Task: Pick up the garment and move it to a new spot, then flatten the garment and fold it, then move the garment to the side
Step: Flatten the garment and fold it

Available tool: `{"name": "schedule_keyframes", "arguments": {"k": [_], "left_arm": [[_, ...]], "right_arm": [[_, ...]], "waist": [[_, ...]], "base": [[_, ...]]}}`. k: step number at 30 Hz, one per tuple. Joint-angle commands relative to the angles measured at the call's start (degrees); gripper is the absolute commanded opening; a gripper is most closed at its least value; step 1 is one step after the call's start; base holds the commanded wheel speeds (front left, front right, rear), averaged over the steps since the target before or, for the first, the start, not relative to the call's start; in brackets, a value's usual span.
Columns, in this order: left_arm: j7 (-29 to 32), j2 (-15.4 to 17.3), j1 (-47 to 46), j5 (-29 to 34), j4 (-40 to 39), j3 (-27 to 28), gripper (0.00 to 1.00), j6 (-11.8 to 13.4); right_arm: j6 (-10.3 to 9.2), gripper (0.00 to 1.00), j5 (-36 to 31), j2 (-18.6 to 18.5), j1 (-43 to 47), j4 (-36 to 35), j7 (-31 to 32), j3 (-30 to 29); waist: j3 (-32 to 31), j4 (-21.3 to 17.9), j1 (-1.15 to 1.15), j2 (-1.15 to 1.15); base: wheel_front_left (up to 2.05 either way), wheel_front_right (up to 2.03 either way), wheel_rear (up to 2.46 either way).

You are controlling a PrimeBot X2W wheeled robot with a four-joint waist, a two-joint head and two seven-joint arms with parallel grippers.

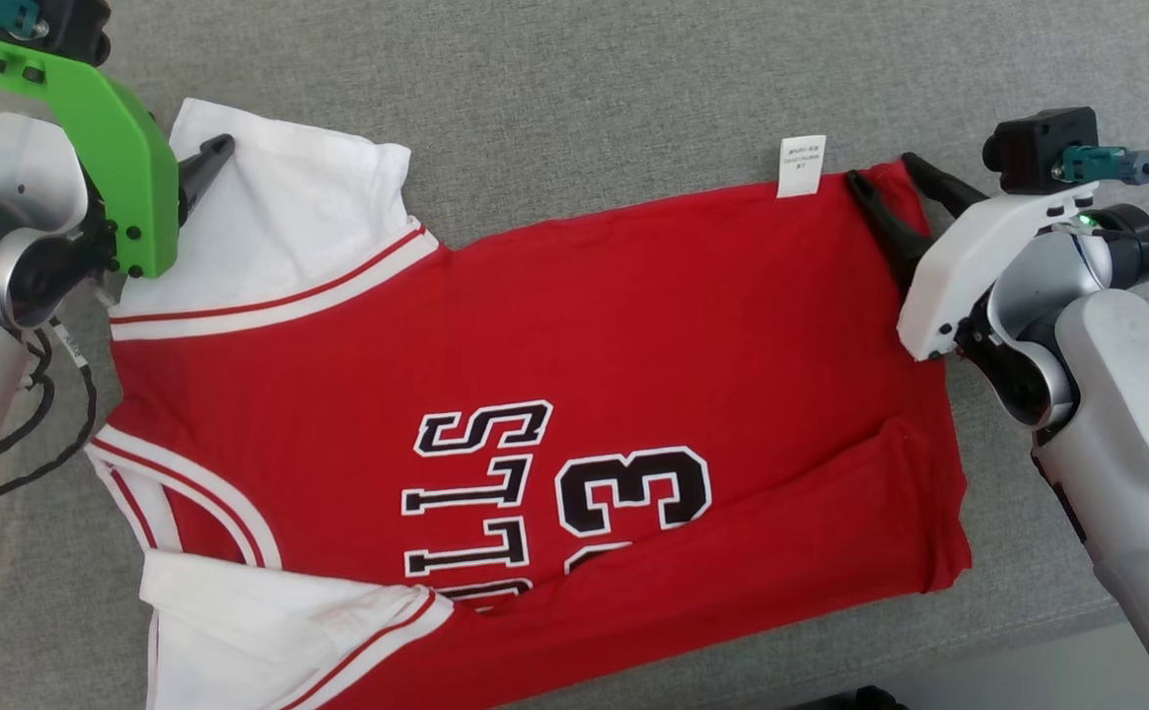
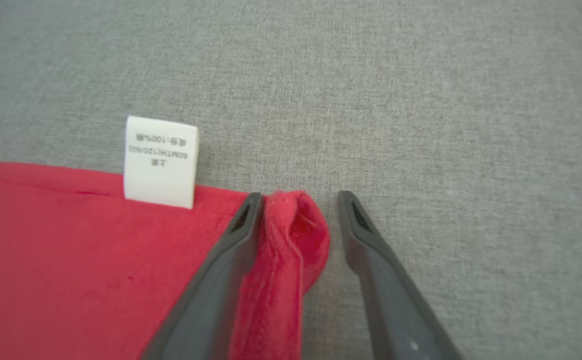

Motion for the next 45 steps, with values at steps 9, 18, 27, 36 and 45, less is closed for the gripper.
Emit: {"name": "schedule_keyframes", "arguments": {"k": [9,18,27,36,45], "left_arm": [[-3.7,0.9,-2.7,-4.1,2.5,-4.7,0.00,-0.1],[-11.0,3.3,-2.6,-4.8,4.7,-8.0,0.00,0.0],[-15.2,2.4,-1.7,-9.6,5.4,-10.1,0.00,0.0],[-12.2,7.2,4.6,-19.0,-2.0,-13.4,0.00,0.0],[-8.7,12.9,11.3,-26.2,-11.5,-16.2,0.00,0.0]], "right_arm": [[-0.05,0.00,1.2,-0.8,0.4,1.6,-2.7,1.7],[-0.06,0.00,-2.1,0.5,-1.0,6.0,-10.7,-1.6],[-0.05,0.00,-3.0,1.1,-1.9,11.3,-14.6,0.1],[-0.05,0.00,-0.7,-1.6,1.4,12.6,-19.4,6.8],[-0.05,0.00,4.6,-5.6,5.5,16.1,-22.0,13.2]], "waist": [[-1.9,0.5,-0.01,0.00],[-5.3,2.2,-0.01,0.00],[-10.1,3.9,-0.01,0.00],[-18.5,4.8,-0.01,0.00],[-24.2,7.5,-0.01,0.00]], "base": [[0.00,0.00,0.00],[0.00,0.00,0.00],[0.00,0.00,0.00],[0.00,0.00,0.00],[0.00,0.00,0.00]]}}
